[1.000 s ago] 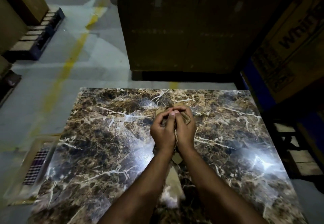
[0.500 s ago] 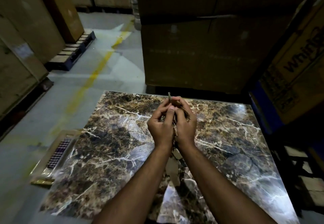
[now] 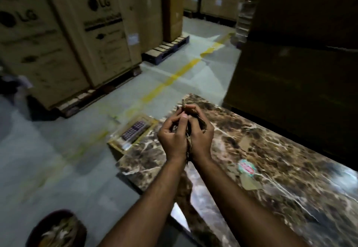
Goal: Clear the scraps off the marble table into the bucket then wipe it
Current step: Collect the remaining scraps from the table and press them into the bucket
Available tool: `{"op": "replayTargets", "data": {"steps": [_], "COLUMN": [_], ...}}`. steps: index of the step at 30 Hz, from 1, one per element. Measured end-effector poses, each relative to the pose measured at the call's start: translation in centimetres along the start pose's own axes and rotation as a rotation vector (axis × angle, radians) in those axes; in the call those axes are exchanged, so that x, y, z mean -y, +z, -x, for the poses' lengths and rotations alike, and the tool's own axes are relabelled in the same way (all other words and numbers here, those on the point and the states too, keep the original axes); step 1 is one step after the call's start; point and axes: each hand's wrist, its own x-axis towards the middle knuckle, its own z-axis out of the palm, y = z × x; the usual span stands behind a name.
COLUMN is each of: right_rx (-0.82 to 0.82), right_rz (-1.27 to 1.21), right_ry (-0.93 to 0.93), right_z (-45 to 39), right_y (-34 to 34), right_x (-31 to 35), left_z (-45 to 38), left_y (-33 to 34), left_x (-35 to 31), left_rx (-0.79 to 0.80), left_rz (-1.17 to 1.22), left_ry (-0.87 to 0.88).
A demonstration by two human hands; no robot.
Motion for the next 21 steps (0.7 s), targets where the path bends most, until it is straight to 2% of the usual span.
{"op": "replayTargets", "data": {"steps": [6,14,21], "right_rx": [0.269,0.607,0.826], "right_rz": [-0.073,-0.118,-0.126], "right_ry": [0.065,0.198,0.307], "right_z": [6.6,22.8,33.8], "right_y": [13.5,34.3,45.2], "right_x": [-2.2,-6.8,-9.5], "left_z": [-5.7,-11.1,-12.2], "left_y": [-13.5,-39.0,-54.1], "left_x": [-4.3,-11.3,-15.6], "left_rx": [-0.252,-0.552,-0.796], "left_rz": [-0.049,-0.115,-0.167], "left_ry": [0.115,0.154,0.193]}}
